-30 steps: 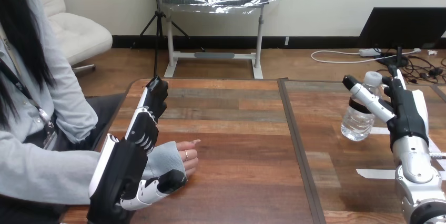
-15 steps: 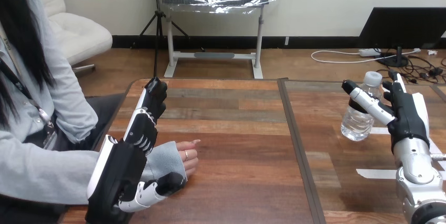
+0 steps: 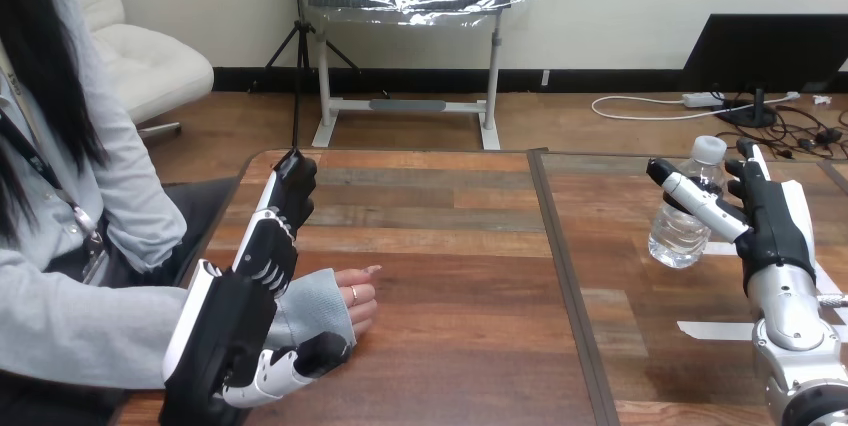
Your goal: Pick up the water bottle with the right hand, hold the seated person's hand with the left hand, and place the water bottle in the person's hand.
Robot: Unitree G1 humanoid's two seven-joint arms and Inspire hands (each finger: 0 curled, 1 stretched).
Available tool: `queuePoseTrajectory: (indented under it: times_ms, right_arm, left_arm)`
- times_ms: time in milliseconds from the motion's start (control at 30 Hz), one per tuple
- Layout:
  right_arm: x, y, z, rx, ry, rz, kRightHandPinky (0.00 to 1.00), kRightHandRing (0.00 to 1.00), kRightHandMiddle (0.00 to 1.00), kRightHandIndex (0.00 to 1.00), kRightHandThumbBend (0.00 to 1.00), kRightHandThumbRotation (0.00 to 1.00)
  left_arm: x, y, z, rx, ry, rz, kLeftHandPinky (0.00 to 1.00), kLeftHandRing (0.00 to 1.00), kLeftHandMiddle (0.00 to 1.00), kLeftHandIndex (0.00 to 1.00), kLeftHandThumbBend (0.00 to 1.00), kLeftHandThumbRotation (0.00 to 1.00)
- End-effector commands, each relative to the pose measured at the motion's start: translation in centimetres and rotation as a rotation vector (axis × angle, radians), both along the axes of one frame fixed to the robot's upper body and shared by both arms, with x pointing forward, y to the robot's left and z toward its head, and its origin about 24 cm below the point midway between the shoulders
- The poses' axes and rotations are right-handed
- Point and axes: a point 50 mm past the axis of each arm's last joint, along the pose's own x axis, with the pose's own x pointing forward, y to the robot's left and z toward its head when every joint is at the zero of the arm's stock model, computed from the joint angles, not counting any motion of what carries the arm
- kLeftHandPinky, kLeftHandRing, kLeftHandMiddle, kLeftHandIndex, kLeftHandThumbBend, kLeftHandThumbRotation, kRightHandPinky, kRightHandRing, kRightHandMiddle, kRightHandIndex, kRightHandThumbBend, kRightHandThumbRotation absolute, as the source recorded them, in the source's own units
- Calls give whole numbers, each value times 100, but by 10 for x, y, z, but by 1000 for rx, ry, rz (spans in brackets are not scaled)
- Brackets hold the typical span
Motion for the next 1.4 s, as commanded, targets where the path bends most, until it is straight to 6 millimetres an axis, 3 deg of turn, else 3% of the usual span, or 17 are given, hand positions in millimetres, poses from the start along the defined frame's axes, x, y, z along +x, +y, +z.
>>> queuePoseTrajectory:
  times_ms: [0,1367]
  right_arm:
    - [18,2,26,-29,-71,4,91,95,95,100,100,56]
    - [23,9,25,-40,-7,8,92,95,93,100,100,54]
  left_arm:
    - [6,4,16,7,-86,6,100,100,100,100,100,64]
    - [-5,12,19,20,-95,17,100,100,100,100,100,63]
